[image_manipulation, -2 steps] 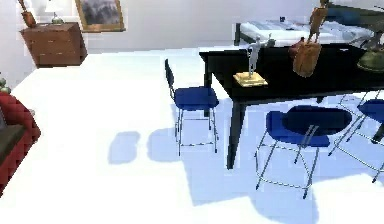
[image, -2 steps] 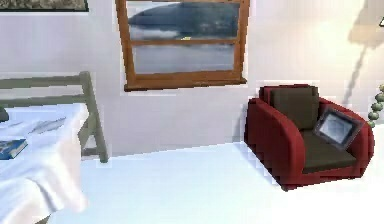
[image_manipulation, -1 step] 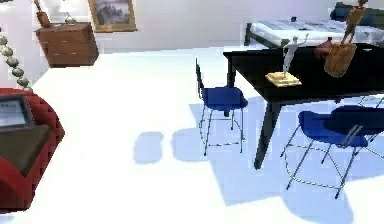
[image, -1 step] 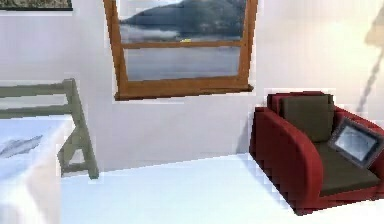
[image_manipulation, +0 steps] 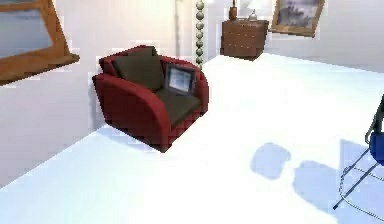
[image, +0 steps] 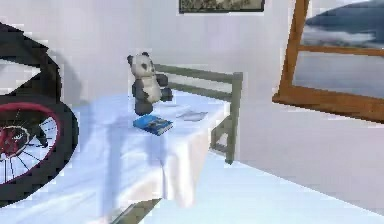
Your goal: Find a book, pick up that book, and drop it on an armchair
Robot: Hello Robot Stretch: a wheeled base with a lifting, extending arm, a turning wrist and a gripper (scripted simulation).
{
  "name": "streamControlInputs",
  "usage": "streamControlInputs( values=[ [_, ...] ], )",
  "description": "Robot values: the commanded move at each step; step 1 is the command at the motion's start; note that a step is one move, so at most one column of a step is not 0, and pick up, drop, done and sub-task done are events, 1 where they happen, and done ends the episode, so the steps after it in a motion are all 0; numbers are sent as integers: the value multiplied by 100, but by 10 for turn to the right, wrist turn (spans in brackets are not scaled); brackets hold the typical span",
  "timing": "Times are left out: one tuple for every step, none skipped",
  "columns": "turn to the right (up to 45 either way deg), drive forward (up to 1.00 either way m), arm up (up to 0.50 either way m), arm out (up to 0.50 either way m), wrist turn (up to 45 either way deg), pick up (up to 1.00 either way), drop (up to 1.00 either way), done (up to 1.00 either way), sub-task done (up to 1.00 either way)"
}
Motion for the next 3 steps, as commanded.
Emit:
streamControlInputs(
  values=[
    [-450, 0, 0, 0, 0, 0, 0, 0, 0],
    [-450, 0, 0, 0, 0, 0, 0, 0, 0],
    [-90, 0, 0, 0, 0, 0, 0, 0, 0]
  ],
)
